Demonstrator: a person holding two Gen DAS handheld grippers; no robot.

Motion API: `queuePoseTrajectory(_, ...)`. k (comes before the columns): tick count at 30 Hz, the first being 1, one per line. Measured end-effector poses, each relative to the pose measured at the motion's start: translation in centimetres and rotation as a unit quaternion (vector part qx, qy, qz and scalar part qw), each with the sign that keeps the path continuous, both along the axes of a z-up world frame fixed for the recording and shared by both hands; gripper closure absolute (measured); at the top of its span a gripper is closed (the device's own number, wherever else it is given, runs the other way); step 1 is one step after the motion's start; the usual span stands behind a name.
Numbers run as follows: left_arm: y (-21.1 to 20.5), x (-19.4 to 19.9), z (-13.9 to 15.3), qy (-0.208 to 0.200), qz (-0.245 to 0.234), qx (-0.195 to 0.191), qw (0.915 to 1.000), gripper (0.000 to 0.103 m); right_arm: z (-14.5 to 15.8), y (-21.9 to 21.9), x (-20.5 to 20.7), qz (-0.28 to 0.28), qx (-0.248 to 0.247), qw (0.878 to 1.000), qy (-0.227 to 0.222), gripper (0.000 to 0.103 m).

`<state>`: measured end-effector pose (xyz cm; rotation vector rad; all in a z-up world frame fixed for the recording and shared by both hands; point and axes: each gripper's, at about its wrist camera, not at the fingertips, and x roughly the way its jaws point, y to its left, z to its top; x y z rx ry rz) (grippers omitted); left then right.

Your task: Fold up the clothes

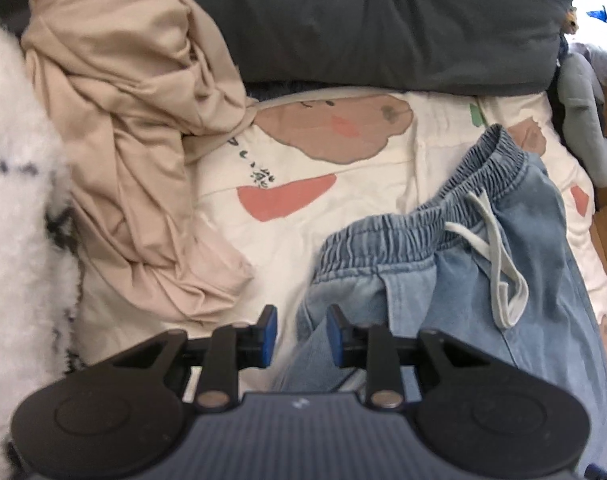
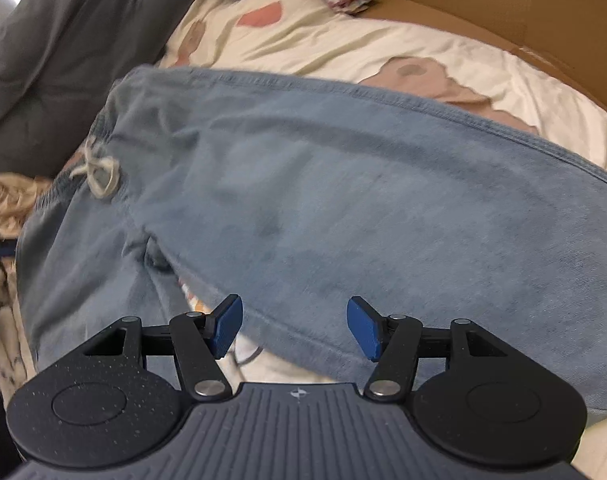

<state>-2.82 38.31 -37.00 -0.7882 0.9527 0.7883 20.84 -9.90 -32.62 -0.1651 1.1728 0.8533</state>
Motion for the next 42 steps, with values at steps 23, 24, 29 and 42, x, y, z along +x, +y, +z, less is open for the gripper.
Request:
queuePoseTrajectory(23,2.7,2.1,-5.7,-0.025,0.013,-0.087,0.9958,0.055,-1.1,1.7,-2.6,0.07,-0.064,0.996,0.004,0.038)
queuePoseTrajectory(24,2.7,2.1,-5.8,-0.027,0.019,-0.093,0.9951,0.055,-1.1,1.7,-2.7,0.07,-0.065,0.995,0.004,0.038)
queuePoseTrajectory(29,2.7,2.4,-6.2,-0.028,0.026,-0.101,0.9942,0.064,-1.3,1.7,-2.6,0.07,-0.066,0.995,0.008,0.038)
queuePoseTrajectory(42,3.0,0.0,-0.4,-0.012,0.029,-0.003,0.9995,0.091,0.3,4.2,-0.5,0.12,-0.048,0.991,-0.022,0.038)
